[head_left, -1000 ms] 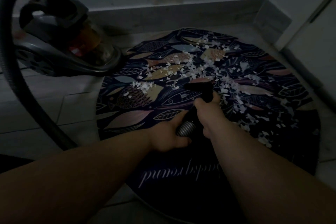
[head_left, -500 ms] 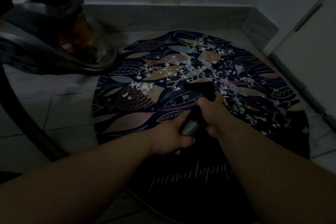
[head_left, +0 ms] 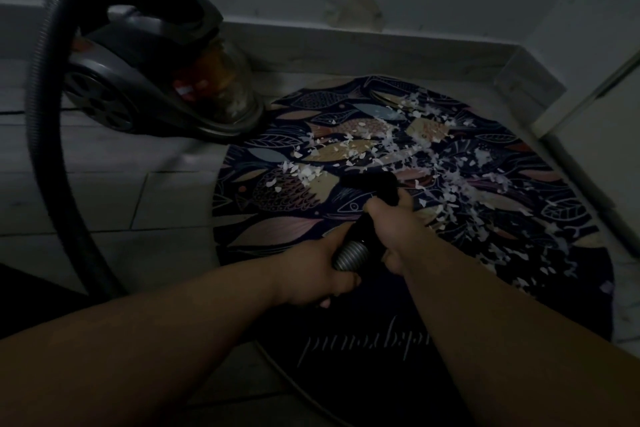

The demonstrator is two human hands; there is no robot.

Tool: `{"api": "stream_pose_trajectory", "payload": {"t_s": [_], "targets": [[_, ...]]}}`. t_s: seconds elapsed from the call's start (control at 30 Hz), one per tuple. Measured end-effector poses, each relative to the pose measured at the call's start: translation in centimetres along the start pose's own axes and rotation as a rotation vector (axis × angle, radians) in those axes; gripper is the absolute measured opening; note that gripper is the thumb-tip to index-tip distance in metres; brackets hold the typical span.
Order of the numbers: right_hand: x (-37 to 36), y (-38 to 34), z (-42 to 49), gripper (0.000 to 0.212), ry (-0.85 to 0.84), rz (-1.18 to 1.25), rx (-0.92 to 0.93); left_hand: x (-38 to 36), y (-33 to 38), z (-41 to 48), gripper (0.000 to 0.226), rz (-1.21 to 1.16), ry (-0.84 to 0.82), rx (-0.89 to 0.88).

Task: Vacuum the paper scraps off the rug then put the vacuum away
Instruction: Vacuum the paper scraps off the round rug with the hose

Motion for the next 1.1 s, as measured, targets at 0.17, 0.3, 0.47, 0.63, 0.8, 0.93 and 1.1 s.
{"api": "stream_pose_trajectory", "payload": {"t_s": [0.17, 0.3, 0.47, 0.63, 0.8, 0.93, 1.1], "targets": [[-1.6, 0.5, -0.6, 0.071, -0.055, 0.003, 0.028, 0.5, -0.5, -1.5, 0.087, 0.039, 0.006, 0.008], [-3.1, 0.8, -1.3, 0.074, -0.091, -0.011, 0.039, 1.1, -0.6, -3.0, 0.086, 0.048, 0.024, 0.014], [-4.9, 1.2, -2.2, 0.074, -0.164, -0.046, 0.063, 1.2, -1.3, -4.8, 0.086, 0.051, 0.076, 0.046], [-6.8, 1.4, -2.9, 0.074, -0.213, -0.125, 0.075, 1.5, -2.1, -6.4, 0.082, 0.076, 0.123, 0.084], [-7.5, 1.1, -3.4, 0.07, -0.262, -0.134, 0.102, 2.1, -1.9, -7.1, 0.081, 0.102, 0.161, 0.082], [-7.8, 1.2, -3.4, 0.071, -0.219, -0.125, 0.126, 2.0, -2.0, -6.8, 0.081, 0.083, 0.145, 0.082], [-7.0, 1.4, -2.9, 0.072, -0.096, -0.076, 0.153, 1.9, -2.4, -5.5, 0.08, 0.032, 0.139, 0.077]]}}
Point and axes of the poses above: each hand's wrist, its own z-axis towards the middle knuckle, its own x-axis out of the back of the hand, y = z × x, the point moved 2 cm from there along z, towards the middle knuckle, and after that the axes turned 10 degrees about -x, right-handed, at the moved point
